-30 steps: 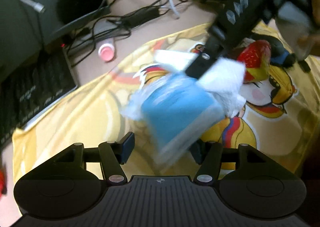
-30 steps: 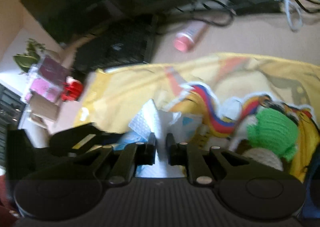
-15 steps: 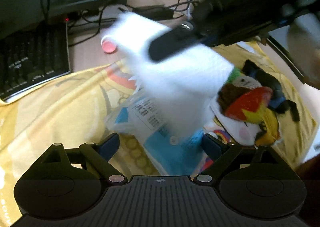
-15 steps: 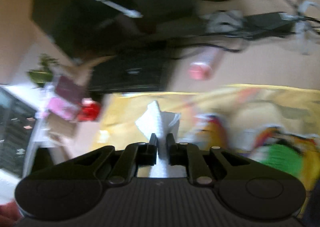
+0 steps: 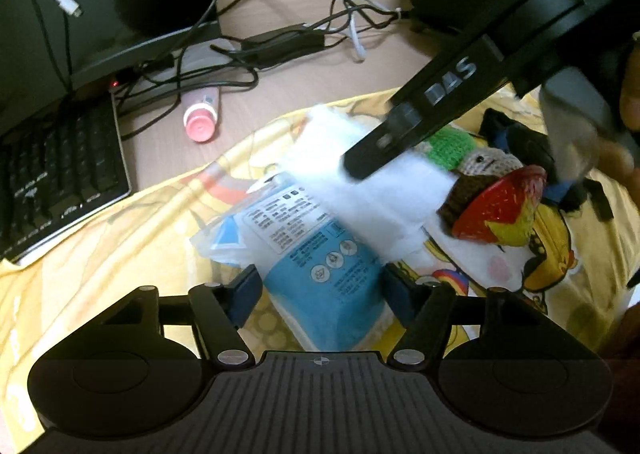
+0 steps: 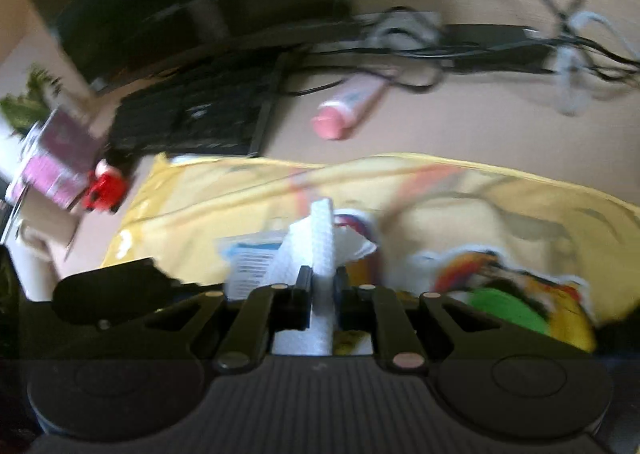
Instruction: Organize soft objects
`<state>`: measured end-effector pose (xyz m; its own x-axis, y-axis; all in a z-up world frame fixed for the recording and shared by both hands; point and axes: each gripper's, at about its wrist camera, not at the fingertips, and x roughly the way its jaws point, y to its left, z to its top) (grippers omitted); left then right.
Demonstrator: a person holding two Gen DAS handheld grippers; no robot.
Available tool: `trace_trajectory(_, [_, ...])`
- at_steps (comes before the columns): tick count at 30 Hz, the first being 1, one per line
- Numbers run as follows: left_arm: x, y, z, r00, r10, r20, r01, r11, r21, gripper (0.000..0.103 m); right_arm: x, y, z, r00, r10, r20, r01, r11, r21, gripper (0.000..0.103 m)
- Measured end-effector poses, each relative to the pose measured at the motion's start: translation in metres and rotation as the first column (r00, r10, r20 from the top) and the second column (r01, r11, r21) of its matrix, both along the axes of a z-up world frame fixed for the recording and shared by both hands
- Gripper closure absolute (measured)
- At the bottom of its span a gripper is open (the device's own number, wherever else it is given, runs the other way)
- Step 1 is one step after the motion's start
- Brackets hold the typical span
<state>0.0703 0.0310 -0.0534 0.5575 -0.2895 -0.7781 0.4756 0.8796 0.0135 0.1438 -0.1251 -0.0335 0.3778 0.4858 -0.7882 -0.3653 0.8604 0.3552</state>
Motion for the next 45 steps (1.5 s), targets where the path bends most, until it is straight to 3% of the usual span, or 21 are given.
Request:
trace_trajectory(5, [-0.002,-0.003,0.002,0.998,-0.06,0.035,0.059,0.998,0.018,0.038,-0.003,-0.035,0.003,0.994,-0.105,0.031,0.106,0.993,-0.041,0.091])
trace_trajectory(10, [-0.012,-0.016,0.003,0.977,-0.169,0.13,0.149,0.978,0.148,0.037,-0.01,-0.068,0.004,0.977,-0.203,0.068,0.209,0.974,-0.084,0.091])
trace_trajectory(12, [-0.011,-0.015,0.003,0.976,-0.178,0.126,0.158,0.975,0.154,0.036,-0.016,-0.078,0.004,0.967,-0.241,0.075,0.248,0.964,-0.094,0.091])
trace_trajectory(15, [-0.008,-0.009,0.009,0.982,-0.165,0.088,0.156,0.983,0.098,0.028,-0.027,-0.092,0.006,0.951,-0.303,0.064,0.307,0.95,-0.066,0.091])
trace_trajectory(19, [-0.014,-0.002,0.026,0.976,-0.185,0.113,0.18,0.982,0.05,0.012,-0.044,-0.098,0.023,0.936,-0.345,0.076,0.344,0.939,0.017,0.091])
trace_trajectory(22, [-0.019,0.002,0.037,0.971,-0.203,0.131,0.202,0.979,0.015,0.01,-0.057,-0.103,0.042,0.927,-0.365,0.09,0.358,0.93,0.082,0.091])
trace_trajectory(27, [-0.019,0.003,0.04,0.978,-0.199,0.059,0.206,0.967,-0.152,0.009,-0.058,-0.104,0.045,0.918,-0.385,0.093,0.382,0.923,0.052,0.091])
trace_trajectory(30, [-0.018,-0.007,0.034,0.978,-0.209,0.021,0.209,0.96,-0.187,0.009,-0.059,-0.105,0.046,0.913,-0.398,0.094,0.396,0.918,0.033,0.088])
trace_trajectory(31, [-0.019,-0.011,0.033,0.977,-0.213,0.018,0.212,0.96,-0.182,0.009,-0.06,-0.105,0.047,0.911,-0.401,0.095,0.401,0.916,0.027,0.086])
trace_trajectory(33, [-0.02,-0.019,0.034,0.974,-0.226,0.02,0.226,0.959,-0.174,0.009,-0.053,-0.104,0.039,0.912,-0.404,0.075,0.403,0.915,0.028,0.069])
trace_trajectory(34, [-0.02,-0.022,0.034,0.972,-0.232,0.021,0.232,0.957,-0.172,0.009,-0.047,-0.103,0.032,0.913,-0.403,0.058,0.401,0.915,0.032,0.056])
trace_trajectory(37, [-0.016,-0.029,0.034,0.973,-0.232,0.014,0.231,0.958,-0.171,0.006,-0.033,-0.1,0.016,0.921,-0.39,0.015,0.389,0.92,0.051,0.055])
trace_trajectory(40, [0.001,-0.036,0.033,0.979,-0.206,-0.004,0.2,0.954,-0.223,0.005,-0.019,-0.098,0.007,0.934,-0.357,0.028,0.356,0.934,0.042,0.051])
trace_trajectory(43, [0.032,-0.038,0.034,0.991,-0.104,-0.088,0.068,0.937,-0.342,0.005,-0.01,-0.111,0.003,0.934,-0.356,0.026,0.352,0.932,0.089,0.048])
trace_trajectory(45, [0.052,-0.039,0.031,0.985,-0.021,-0.171,-0.049,0.917,-0.395,0.004,-0.009,-0.127,-0.001,0.93,-0.368,0.008,0.364,0.922,0.131,0.043])
